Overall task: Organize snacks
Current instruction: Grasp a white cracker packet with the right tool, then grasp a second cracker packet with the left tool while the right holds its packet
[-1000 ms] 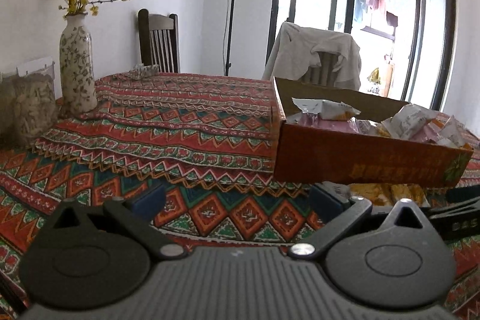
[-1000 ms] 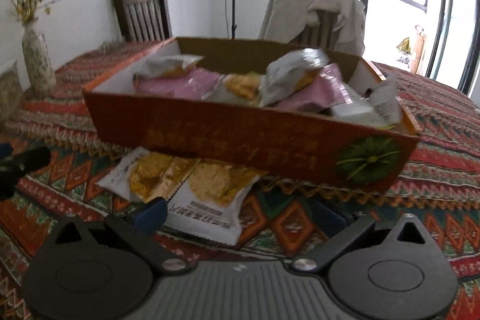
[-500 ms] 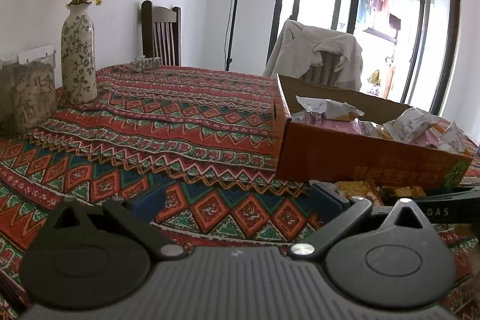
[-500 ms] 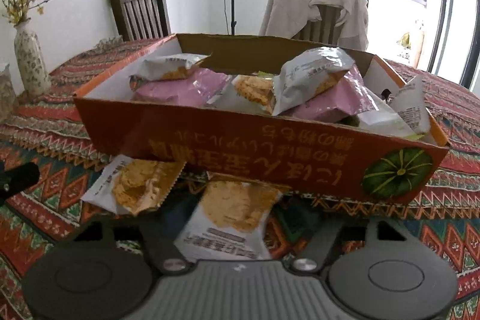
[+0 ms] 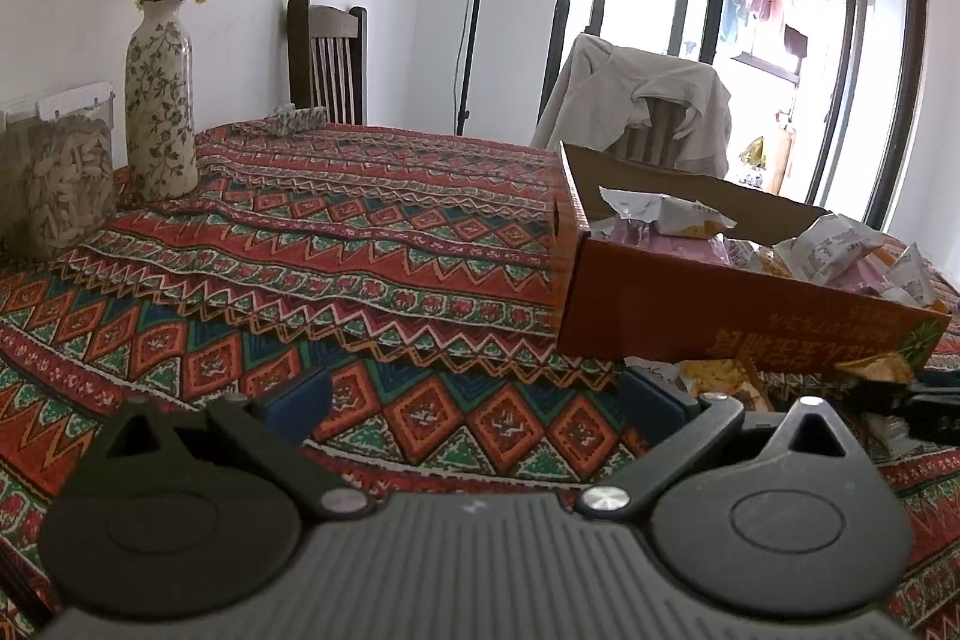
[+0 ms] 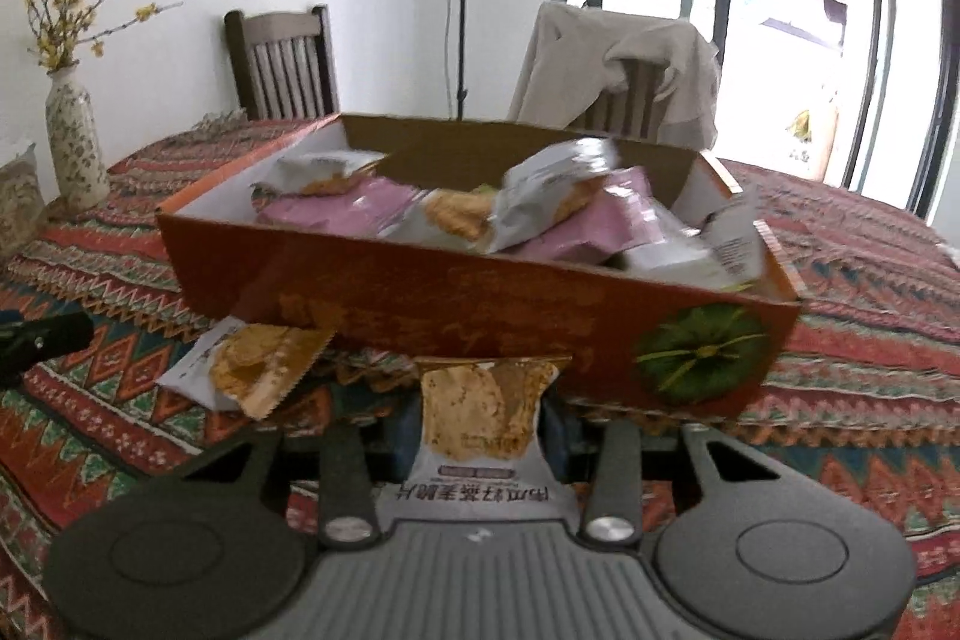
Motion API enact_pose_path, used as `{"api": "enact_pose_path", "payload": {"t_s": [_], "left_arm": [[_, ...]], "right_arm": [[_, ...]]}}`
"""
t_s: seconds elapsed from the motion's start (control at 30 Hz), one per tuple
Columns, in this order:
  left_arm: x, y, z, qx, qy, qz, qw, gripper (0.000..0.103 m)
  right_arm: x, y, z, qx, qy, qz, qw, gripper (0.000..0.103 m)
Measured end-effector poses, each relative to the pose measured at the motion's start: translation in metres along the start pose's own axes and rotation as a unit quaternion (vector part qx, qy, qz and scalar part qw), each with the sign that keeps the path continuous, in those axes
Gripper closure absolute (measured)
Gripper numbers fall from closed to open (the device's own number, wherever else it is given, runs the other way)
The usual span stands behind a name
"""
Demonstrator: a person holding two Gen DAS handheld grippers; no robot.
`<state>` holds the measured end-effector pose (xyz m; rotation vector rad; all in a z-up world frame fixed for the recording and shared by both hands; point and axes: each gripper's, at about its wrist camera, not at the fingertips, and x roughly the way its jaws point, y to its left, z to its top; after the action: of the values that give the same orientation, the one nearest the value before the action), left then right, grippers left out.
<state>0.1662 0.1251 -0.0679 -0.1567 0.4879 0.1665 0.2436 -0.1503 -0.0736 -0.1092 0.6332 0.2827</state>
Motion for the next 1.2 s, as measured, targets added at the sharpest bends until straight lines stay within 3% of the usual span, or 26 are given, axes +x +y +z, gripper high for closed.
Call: {"api": "enact_pose_path", "payload": {"t_s": [0.4, 0.93, 1.2], "left_arm": [[0.004, -0.001, 0.000, 0.004, 0.010, 0.010, 0.9999, 0.000], [0.016, -0.014, 0.002, 0.032, 0.046, 0.025, 0.9981, 0.000], [0.022, -0.043, 0.014, 0.036, 0.073, -0.015, 0.9966, 0.000]], "right_arm": [[-0.014, -0.050, -0.013, 0.032, -0.027, -0.038, 0.998, 0.063], [-0.021, -0.066, -0.024, 0.068, -0.069, -0.024, 0.995, 0.063], [-0.021, -0.072, -0.026, 0.086, -0.071, -0.020, 0.994, 0.063]]}}
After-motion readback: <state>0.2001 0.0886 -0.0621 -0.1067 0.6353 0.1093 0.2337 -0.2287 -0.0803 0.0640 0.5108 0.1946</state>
